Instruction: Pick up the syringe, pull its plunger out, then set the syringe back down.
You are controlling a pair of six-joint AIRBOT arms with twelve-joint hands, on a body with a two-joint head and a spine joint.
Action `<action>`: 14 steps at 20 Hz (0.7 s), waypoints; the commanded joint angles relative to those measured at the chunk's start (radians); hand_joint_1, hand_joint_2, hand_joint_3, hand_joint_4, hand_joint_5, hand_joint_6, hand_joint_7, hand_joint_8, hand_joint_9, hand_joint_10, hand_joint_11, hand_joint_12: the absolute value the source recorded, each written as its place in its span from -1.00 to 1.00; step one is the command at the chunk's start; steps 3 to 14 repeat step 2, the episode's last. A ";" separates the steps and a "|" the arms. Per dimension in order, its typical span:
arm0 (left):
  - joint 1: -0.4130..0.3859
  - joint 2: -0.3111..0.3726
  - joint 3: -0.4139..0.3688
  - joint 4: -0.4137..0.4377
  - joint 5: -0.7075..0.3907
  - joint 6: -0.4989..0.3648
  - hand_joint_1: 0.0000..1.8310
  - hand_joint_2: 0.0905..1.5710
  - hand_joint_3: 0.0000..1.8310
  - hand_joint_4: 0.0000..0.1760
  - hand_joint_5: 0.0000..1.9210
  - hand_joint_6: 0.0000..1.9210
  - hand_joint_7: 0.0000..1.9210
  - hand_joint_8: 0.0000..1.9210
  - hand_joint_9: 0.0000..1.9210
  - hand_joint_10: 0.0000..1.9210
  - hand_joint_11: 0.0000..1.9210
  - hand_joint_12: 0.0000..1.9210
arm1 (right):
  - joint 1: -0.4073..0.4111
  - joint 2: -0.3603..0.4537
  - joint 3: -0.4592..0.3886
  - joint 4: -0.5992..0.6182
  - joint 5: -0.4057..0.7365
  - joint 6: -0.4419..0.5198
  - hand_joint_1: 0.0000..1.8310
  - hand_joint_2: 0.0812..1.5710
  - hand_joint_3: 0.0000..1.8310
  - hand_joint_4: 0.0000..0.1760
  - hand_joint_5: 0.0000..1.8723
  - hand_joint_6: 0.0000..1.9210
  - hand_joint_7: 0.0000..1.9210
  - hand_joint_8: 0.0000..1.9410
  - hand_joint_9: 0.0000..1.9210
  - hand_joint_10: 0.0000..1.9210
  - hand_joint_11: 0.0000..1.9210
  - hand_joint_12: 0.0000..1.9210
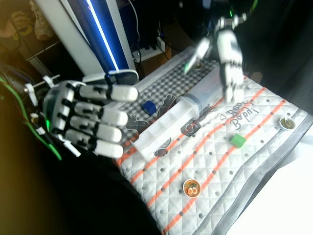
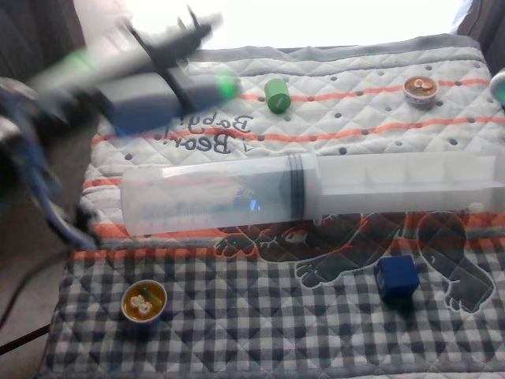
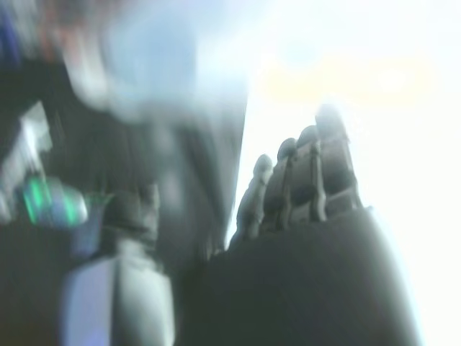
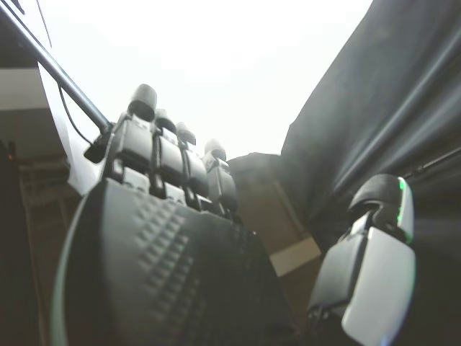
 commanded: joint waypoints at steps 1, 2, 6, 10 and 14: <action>-0.006 0.019 -0.015 0.033 0.255 -0.024 -0.66 0.58 -0.99 -0.24 -0.96 -0.99 -0.80 -0.98 -0.76 -0.94 -1.00 0.12 | 0.008 0.009 -0.004 -0.018 0.154 0.004 -0.38 0.09 -0.97 -0.50 -0.82 -0.96 -0.85 -0.97 -0.82 -0.94 -1.00 0.04; -0.006 0.039 -0.034 0.038 0.325 -0.024 -0.53 0.59 -1.00 -0.50 -0.91 -0.99 -0.67 -0.98 -0.64 -0.93 -1.00 0.16 | 0.008 0.012 -0.009 -0.025 0.174 0.000 -0.35 0.18 -0.96 -0.72 -0.75 -0.94 -0.79 -0.97 -0.76 -0.93 -1.00 0.16; -0.006 0.039 -0.034 0.038 0.325 -0.024 -0.53 0.59 -1.00 -0.50 -0.91 -0.99 -0.67 -0.98 -0.64 -0.93 -1.00 0.16 | 0.008 0.012 -0.009 -0.025 0.174 0.000 -0.35 0.18 -0.96 -0.72 -0.75 -0.94 -0.79 -0.97 -0.76 -0.93 -1.00 0.16; -0.006 0.039 -0.034 0.038 0.325 -0.024 -0.53 0.59 -1.00 -0.50 -0.91 -0.99 -0.67 -0.98 -0.64 -0.93 -1.00 0.16 | 0.008 0.012 -0.009 -0.025 0.174 0.000 -0.35 0.18 -0.96 -0.72 -0.75 -0.94 -0.79 -0.97 -0.76 -0.93 -1.00 0.16; -0.006 0.039 -0.034 0.038 0.325 -0.024 -0.53 0.59 -1.00 -0.50 -0.91 -0.99 -0.67 -0.98 -0.64 -0.93 -1.00 0.16 | 0.008 0.012 -0.009 -0.025 0.174 0.000 -0.35 0.18 -0.96 -0.72 -0.75 -0.94 -0.79 -0.97 -0.76 -0.93 -1.00 0.16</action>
